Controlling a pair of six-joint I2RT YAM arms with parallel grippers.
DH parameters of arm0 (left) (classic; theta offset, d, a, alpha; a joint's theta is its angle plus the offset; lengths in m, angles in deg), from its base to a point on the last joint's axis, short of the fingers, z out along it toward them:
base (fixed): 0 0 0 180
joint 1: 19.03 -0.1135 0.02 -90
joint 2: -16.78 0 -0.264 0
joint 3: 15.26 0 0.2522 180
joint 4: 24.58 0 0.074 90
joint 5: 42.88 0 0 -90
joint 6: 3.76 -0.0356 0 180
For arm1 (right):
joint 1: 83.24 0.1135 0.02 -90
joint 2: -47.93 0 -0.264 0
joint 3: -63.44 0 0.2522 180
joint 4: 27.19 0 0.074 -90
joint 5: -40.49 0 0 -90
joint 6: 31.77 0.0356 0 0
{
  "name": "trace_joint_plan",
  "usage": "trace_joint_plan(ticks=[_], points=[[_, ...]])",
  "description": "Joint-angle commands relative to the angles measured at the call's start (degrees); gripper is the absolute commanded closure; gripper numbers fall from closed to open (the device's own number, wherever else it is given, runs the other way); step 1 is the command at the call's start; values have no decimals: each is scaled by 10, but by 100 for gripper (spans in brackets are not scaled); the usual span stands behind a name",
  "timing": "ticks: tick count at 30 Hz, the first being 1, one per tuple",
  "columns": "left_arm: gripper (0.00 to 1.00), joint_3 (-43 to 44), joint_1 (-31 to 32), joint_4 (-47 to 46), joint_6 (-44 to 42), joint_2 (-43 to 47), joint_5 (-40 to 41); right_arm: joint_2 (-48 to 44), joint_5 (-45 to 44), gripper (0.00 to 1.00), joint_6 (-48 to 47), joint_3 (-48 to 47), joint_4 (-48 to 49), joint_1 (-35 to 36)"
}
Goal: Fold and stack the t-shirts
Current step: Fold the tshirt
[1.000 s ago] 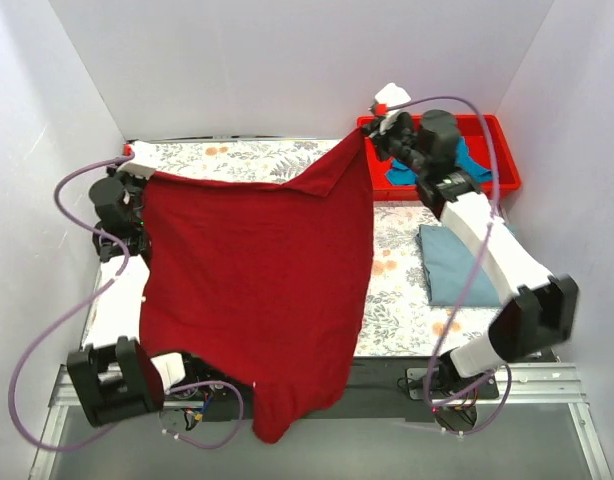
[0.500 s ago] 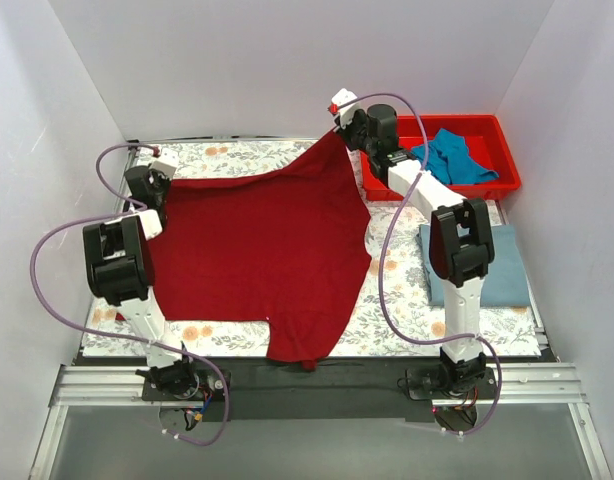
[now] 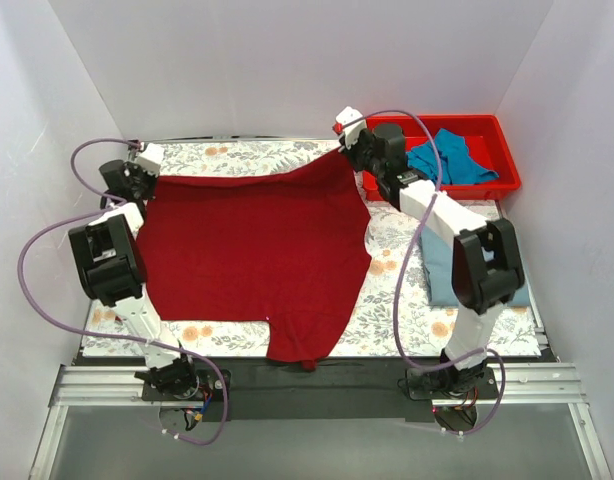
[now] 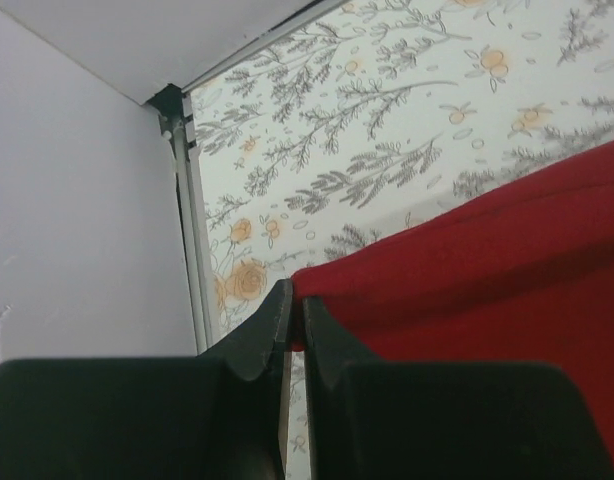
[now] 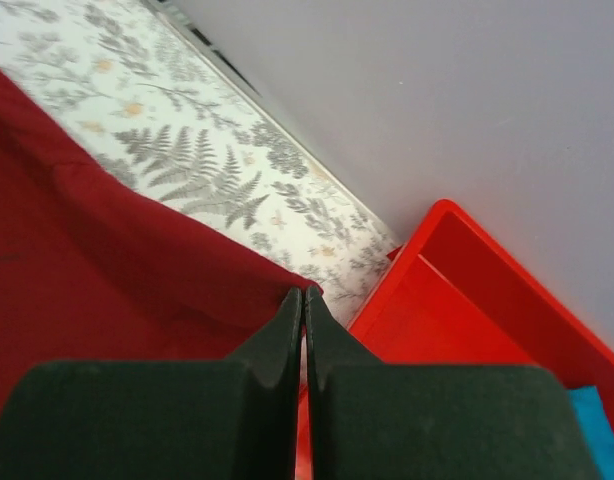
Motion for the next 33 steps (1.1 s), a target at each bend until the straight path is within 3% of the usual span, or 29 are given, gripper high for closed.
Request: trace_joint_plan(ticks=[1,8,16,19,25,30,33], points=[[100,14,-38,95,-41,60,-125,-111,-10,99,38,47,7,18],[100,36,-81,240,-130,80,-240,-203,-5,99,134,117,-114,34],[100,0,-87,312,-263,101,-253,-226,-2,99,205,182,-190,43],[100,-31,-87,331,-281,114,-243,-214,-15,99,207,197,-199,43],[100,-44,-88,343,-310,80,-144,-197,15,99,246,230,-238,43],[100,-16,-86,421,-296,112,-142,-169,12,99,262,143,-302,34],[100,-29,-86,429,-292,112,-116,-171,29,99,265,161,-318,32]])
